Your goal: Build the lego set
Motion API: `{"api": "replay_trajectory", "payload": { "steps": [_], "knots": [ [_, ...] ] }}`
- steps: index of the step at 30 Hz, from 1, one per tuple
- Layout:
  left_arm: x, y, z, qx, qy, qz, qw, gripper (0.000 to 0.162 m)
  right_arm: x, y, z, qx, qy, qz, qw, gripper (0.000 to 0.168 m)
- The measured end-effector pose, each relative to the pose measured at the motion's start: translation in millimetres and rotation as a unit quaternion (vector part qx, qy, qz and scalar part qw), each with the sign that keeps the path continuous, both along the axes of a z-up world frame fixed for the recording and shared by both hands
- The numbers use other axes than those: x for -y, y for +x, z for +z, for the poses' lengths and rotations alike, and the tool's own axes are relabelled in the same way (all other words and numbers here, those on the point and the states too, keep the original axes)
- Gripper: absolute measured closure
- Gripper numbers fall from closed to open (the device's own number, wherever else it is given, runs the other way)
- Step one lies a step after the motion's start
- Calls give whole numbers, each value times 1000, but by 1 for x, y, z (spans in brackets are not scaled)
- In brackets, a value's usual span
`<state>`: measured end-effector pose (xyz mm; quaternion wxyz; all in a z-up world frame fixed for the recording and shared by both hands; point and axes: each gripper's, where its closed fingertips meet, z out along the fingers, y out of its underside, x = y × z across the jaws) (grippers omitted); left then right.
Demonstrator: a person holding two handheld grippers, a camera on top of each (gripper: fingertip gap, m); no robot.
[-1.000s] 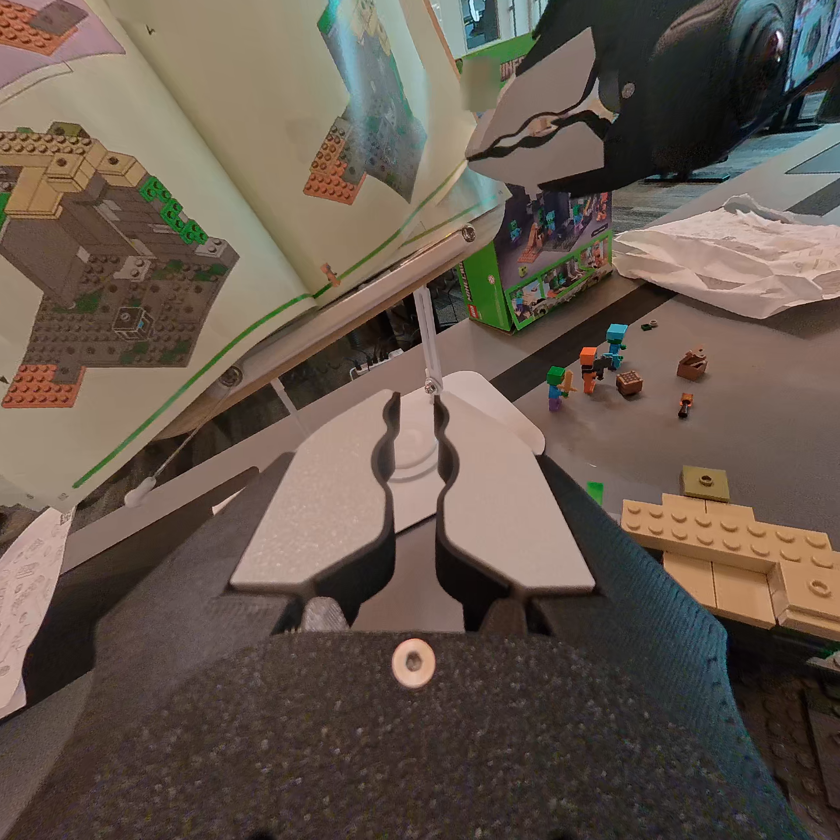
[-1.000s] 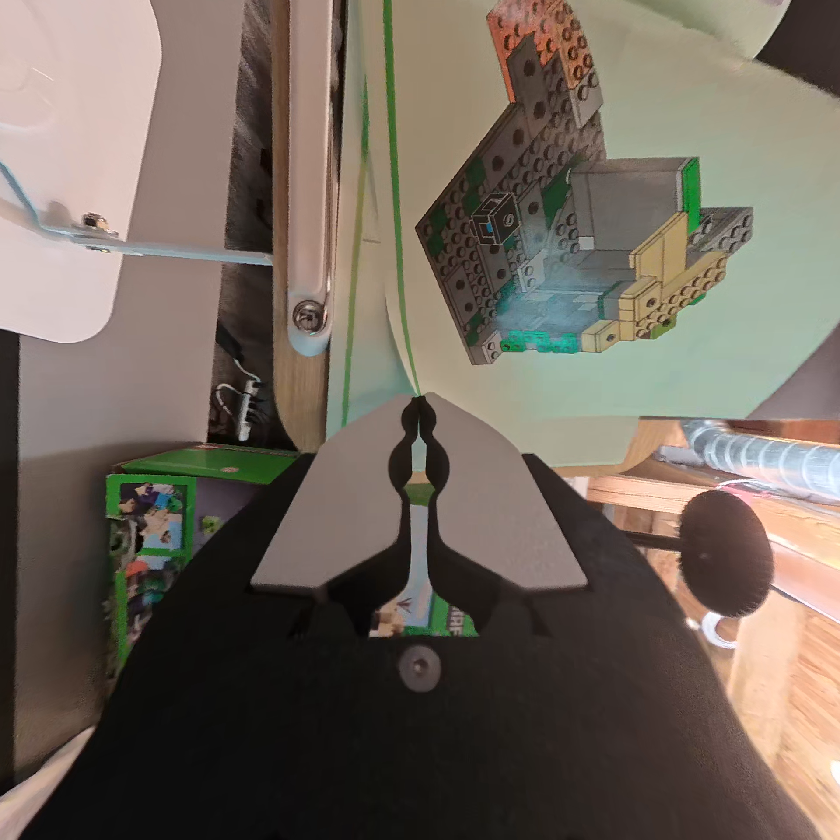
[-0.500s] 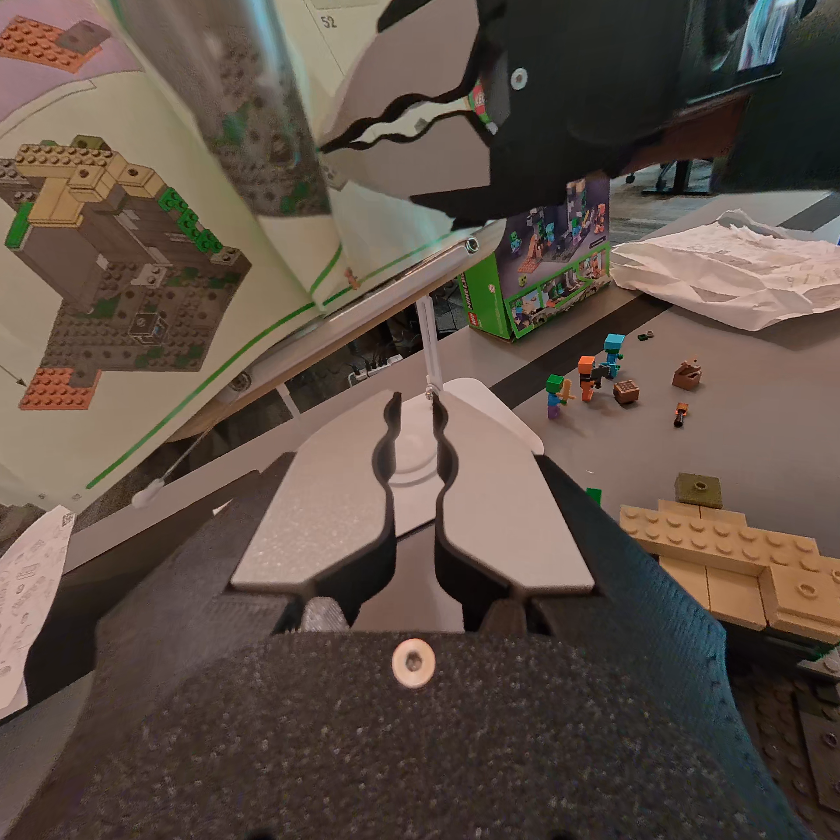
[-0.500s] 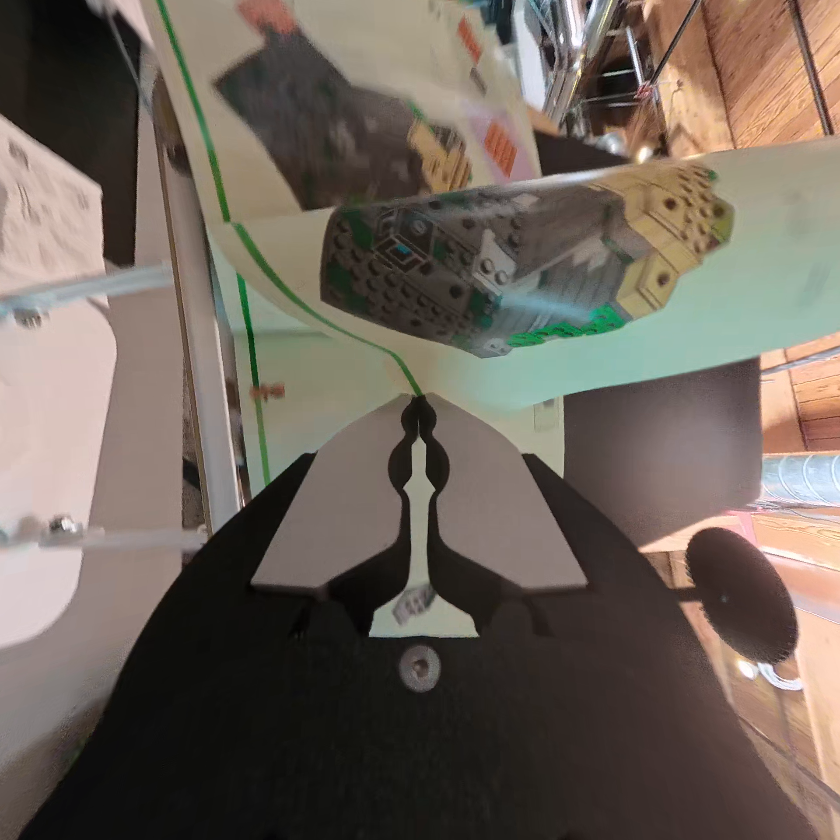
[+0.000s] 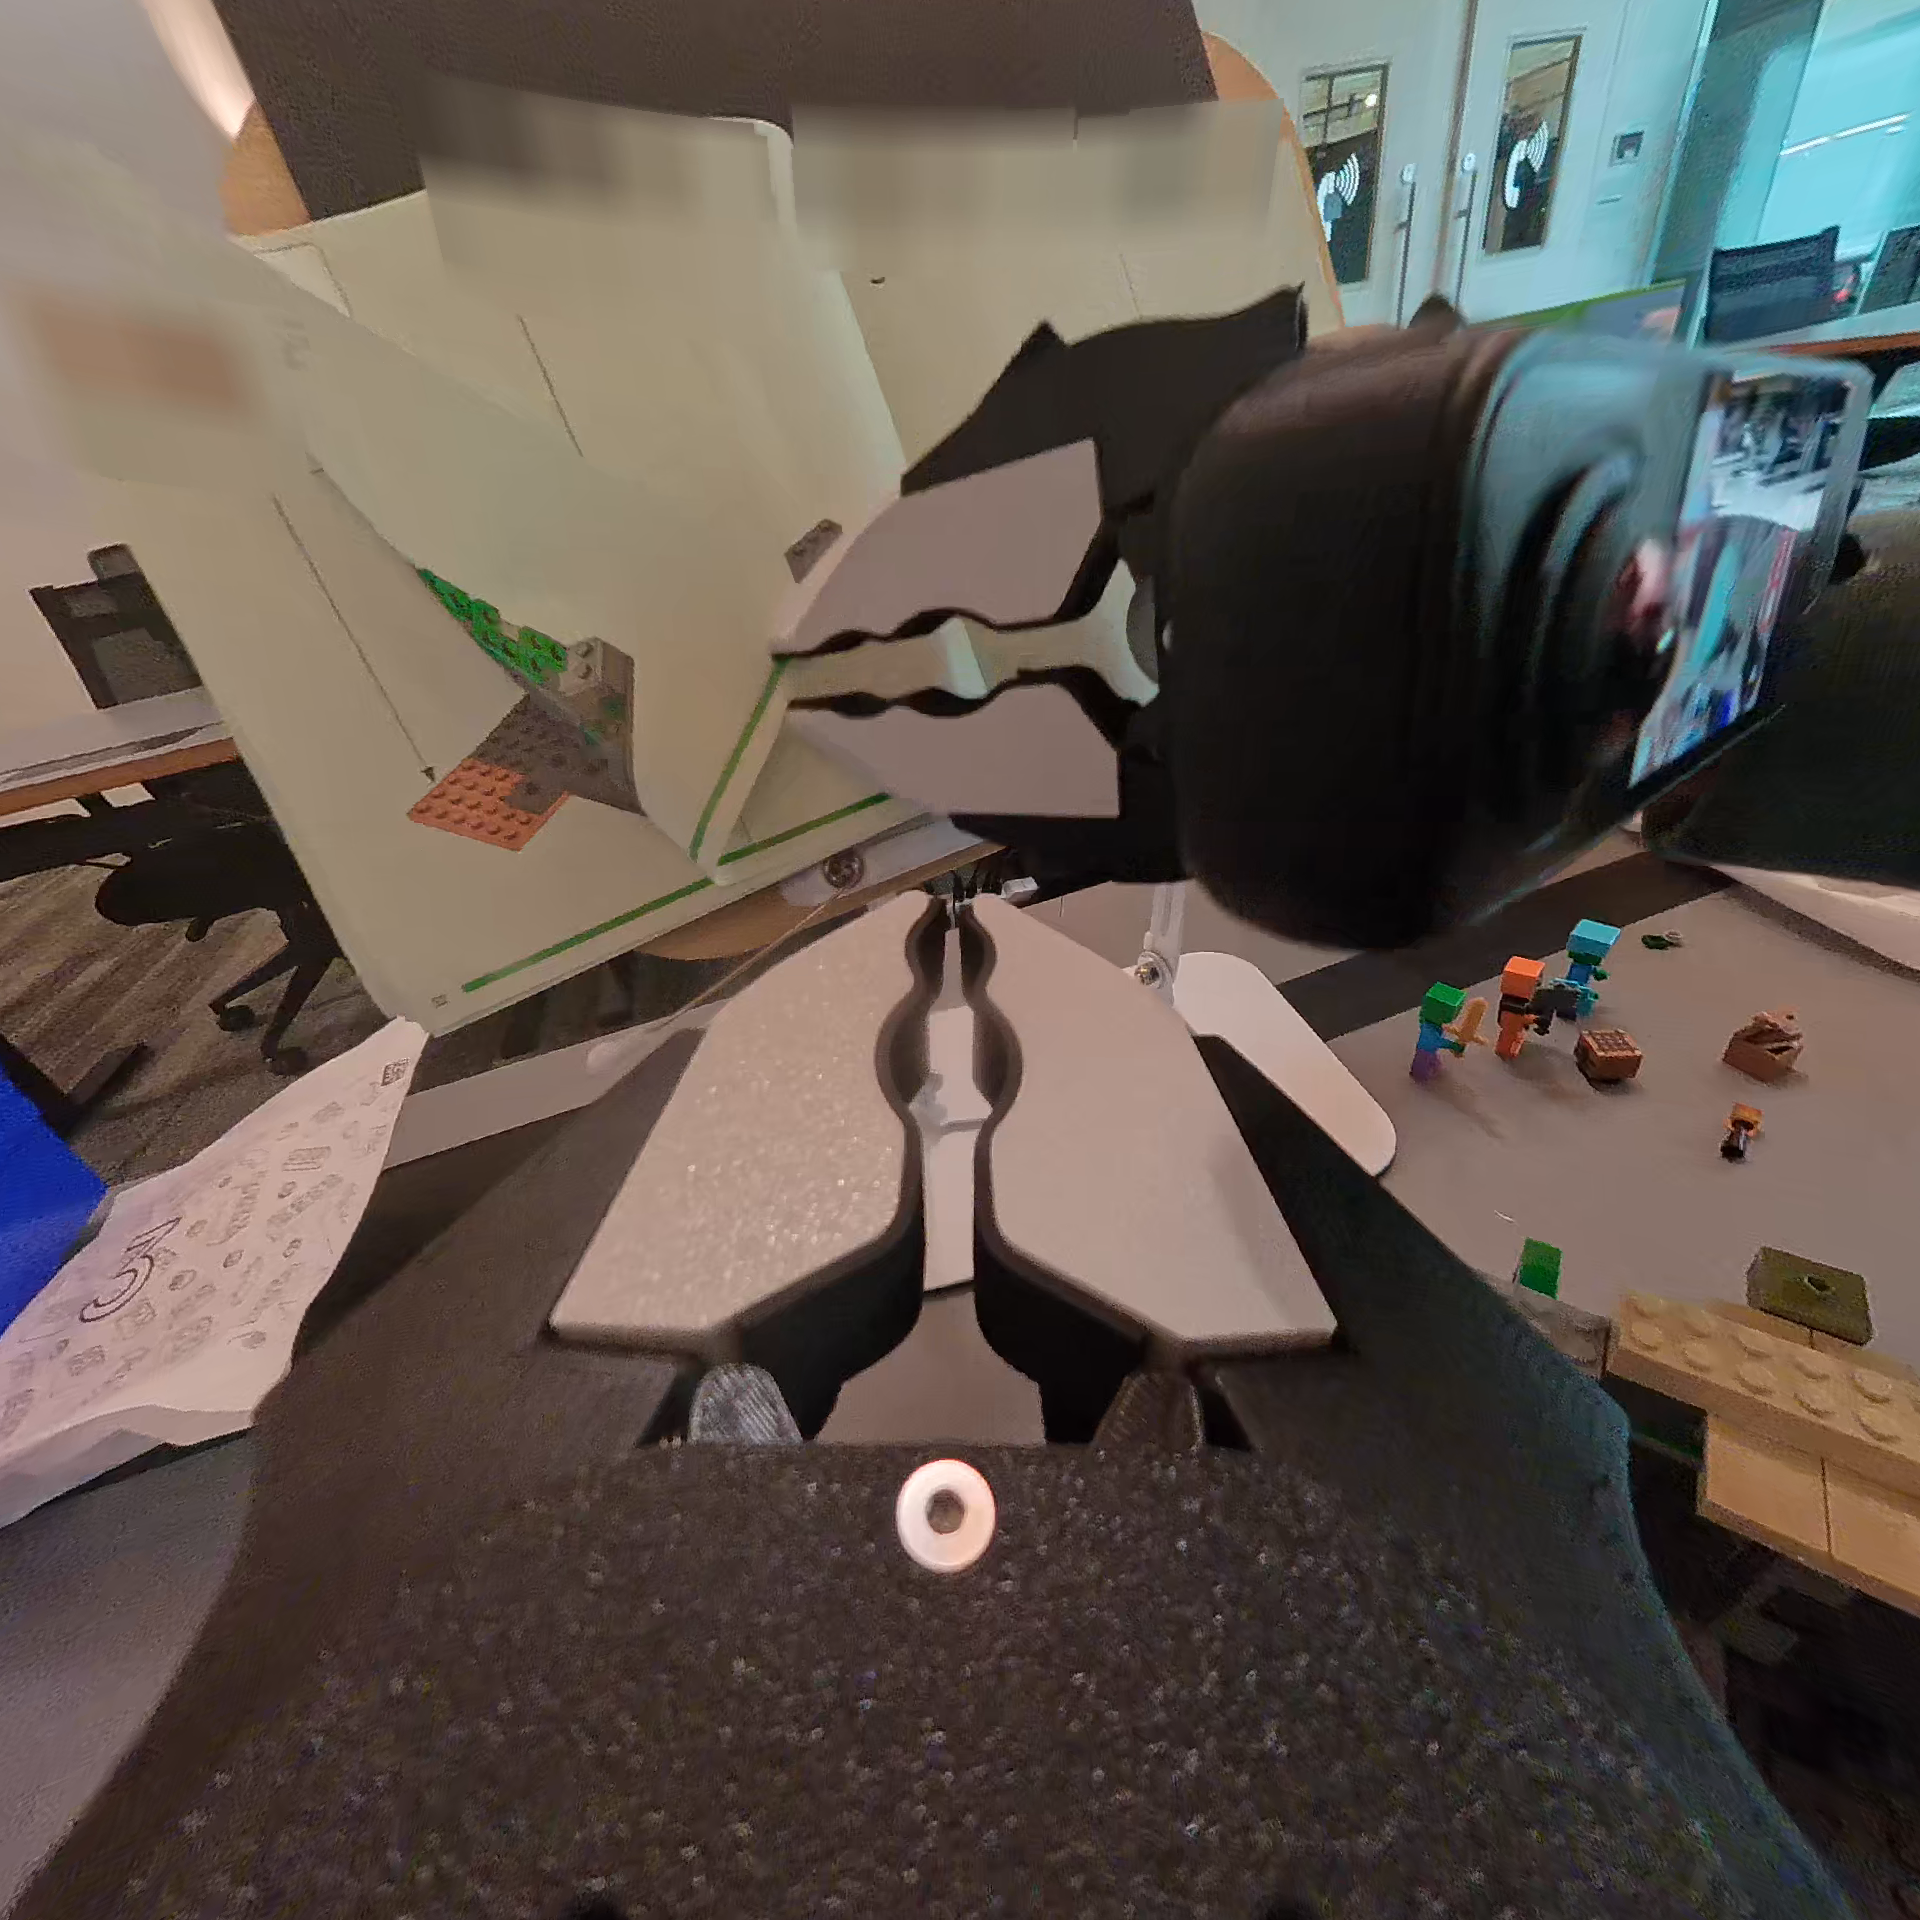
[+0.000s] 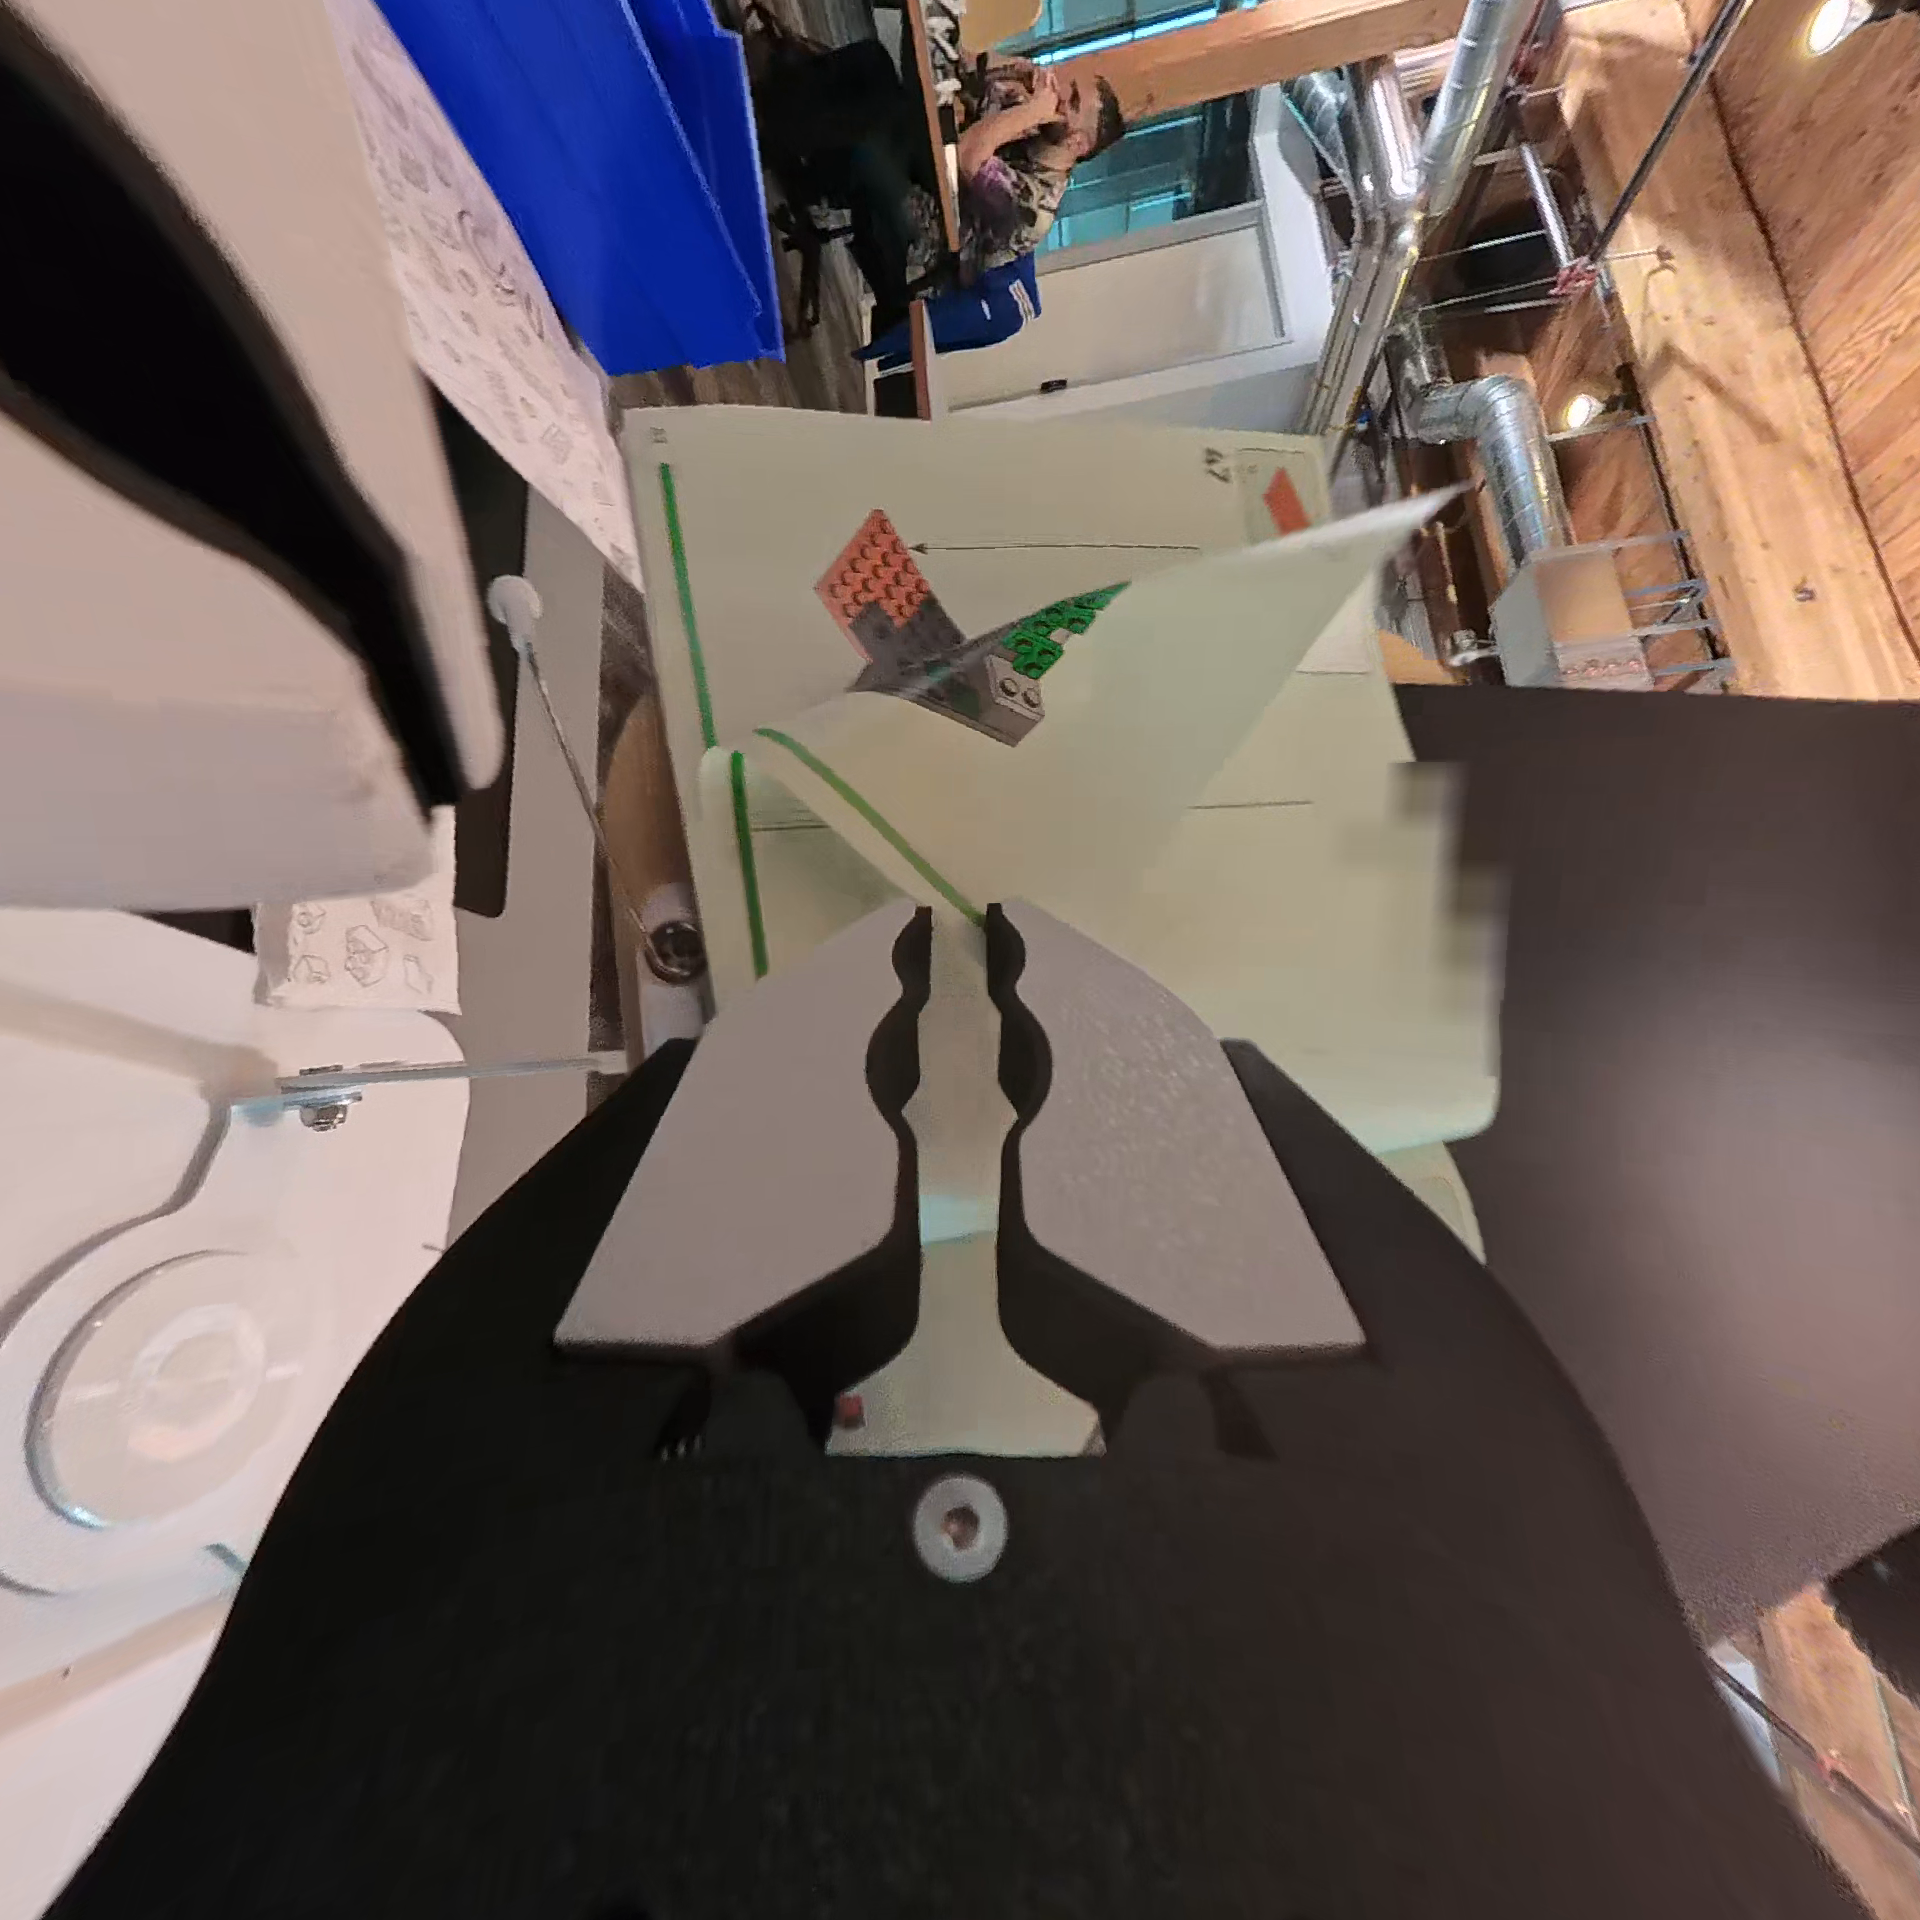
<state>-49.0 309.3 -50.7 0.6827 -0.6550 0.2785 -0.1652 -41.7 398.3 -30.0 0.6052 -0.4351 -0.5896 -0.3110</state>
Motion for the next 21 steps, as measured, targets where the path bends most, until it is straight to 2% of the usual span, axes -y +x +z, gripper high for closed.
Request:
{"api": "replay_trajectory", "payload": {
  "steps": [4, 10, 17, 21],
  "knots": [
    [-3, -7, 4, 10, 2, 7, 1000, 160, -1, -10, -15, 26, -10, 1, 1000, 155],
    [-11, -22, 7, 17, 4, 27, 1000, 159, 2, -23, -22, 15, -28, 12, 999, 152],
    [-22, -47, 12, 32, 4, 52, 998, 159, 31, -54, -30, -36, -86, 111, 989, 143],
    [-26, -61, 16, 42, 8, 68, 997, 159, 42, -69, -31, -50, -107, 139, 983, 136]
  ]
}}
